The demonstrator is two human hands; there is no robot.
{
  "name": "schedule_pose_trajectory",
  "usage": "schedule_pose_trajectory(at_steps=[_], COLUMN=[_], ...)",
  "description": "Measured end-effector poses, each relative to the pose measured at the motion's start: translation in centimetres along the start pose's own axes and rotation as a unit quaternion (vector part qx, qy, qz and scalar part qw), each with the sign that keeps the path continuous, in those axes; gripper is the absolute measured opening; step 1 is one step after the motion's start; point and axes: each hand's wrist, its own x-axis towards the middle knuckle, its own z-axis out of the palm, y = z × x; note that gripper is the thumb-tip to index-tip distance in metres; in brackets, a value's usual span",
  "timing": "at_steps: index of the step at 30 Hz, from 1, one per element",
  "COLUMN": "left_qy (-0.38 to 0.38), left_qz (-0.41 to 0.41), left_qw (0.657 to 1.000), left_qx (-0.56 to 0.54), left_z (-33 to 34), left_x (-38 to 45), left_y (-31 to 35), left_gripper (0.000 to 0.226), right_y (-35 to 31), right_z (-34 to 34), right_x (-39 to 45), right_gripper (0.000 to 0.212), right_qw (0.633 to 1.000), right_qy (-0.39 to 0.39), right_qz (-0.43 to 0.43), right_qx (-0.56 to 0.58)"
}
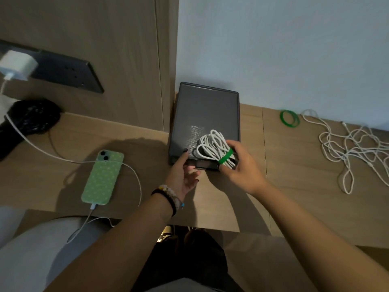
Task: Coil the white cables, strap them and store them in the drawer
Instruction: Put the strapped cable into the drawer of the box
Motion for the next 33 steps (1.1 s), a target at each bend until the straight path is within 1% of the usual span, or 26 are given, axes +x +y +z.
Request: schedule_pose_trajectory(at_steps=[4,9,13,16,19,24,26,29,32,33], left_qy=[-0.001,0.022,0.034,0.046,0.062,0.090,0.111,0.134,0.159,0.171], left_qz=[0.006,-0.020,-0.030,-0.030,-0.020,-0.014,-0.011,-0.008,-0.006,-0.003], left_qw=[0.999,0.998,0.996,0.995,0.994,0.992,0.990,0.989,0.985,0.983], left_qx=[0.040,0.054,0.071,0.084,0.091,0.091,0.084,0.069,0.073,0.069], left_z=[-1.1,-2.7,-3.4,-3.7,-3.6,-3.6,-3.5,-3.4,-3.5,-3.5], left_x=[-0.6,-1.4,-1.6,-1.6,-1.7,-2.2,-2.7,-3.5,-4.7,-5.0], left_y=[-1.3,-3.6,-4.0,-4.0,-4.5,-5.3,-5.8,-6.5,-7.3,-7.4], left_gripper=[0.033,0.030,0.026,0.024,0.025,0.026,0.027,0.038,0.043,0.050], right_y=[-0.2,-0.4,-0.1,0.2,0.2,0.5,0.4,0.3,0.2,0.2], right_z=[0.0,0.2,0.7,1.3,1.4,1.4,1.4,1.4,1.4,1.4], right_x=[-0.3,0.1,0.5,0.5,1.0,0.9,1.0,1.1,1.2,1.2], right_gripper=[0.059,0.059,0.064,0.062,0.049,0.045,0.044,0.041,0.042,0.042], right_qw=[0.996,0.987,0.971,0.955,0.939,0.928,0.927,0.930,0.930,0.931], right_qy=[-0.020,-0.022,-0.025,0.004,0.043,0.057,0.057,0.061,0.054,0.052], right_qz=[-0.033,-0.047,-0.090,-0.099,-0.101,-0.141,-0.140,-0.135,-0.126,-0.122], right_qx=[-0.080,-0.153,-0.221,-0.280,-0.326,-0.341,-0.342,-0.338,-0.340,-0.340])
